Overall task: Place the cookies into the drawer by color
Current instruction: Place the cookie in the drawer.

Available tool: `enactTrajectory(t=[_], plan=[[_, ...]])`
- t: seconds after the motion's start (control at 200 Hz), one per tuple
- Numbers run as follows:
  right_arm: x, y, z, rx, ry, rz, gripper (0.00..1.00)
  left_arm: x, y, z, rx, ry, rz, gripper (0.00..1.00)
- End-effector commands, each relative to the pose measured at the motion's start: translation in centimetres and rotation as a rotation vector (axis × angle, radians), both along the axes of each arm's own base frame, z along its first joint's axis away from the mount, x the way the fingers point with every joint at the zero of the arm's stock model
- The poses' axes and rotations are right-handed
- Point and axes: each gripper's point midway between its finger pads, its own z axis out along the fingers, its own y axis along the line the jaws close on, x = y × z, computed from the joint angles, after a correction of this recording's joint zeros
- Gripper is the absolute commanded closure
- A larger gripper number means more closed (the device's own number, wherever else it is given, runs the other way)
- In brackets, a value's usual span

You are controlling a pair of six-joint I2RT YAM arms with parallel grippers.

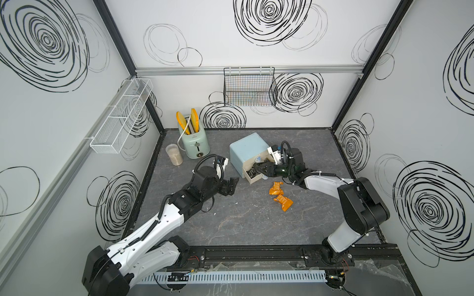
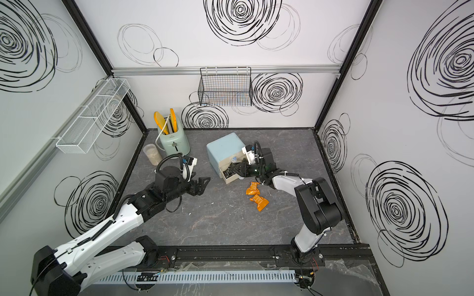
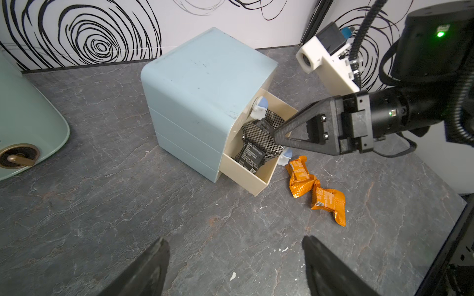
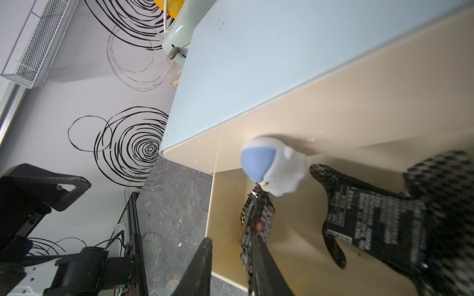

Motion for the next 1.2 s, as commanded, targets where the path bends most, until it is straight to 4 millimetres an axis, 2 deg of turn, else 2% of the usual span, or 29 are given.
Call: enactTrajectory(t=[0.0,0.265,0.54,0.93,1.196], plan=[[0.8,0.1,1.7,-0.006,-0.055,-0.013,0.60,0.3,-0.1,0.2,-0.022,-0.008,0.004,0.14],[1.0,-1.7,3.5,-0.082,-0.159,-0.089,0.41,0.3,-0.4,-0.3,-0.019,0.009,-0.003,0.14],[-0.1,-3.8,2.8,-0.165,-0.200,-0.133,0.39,1.9,-1.1,0.3,-0.064,0.024,0.000,0.13],[-2.8,-4.8,-0.6,-0.200,-0.142,-0.102,0.39,8.8,-1.5,3.2,-0.162,0.018,0.035,0.13],[-3.4,-4.7,-2.3,-0.212,-0.103,-0.080,0.39,14.4,-1.1,3.4,-0.149,0.018,0.095,0.12]])
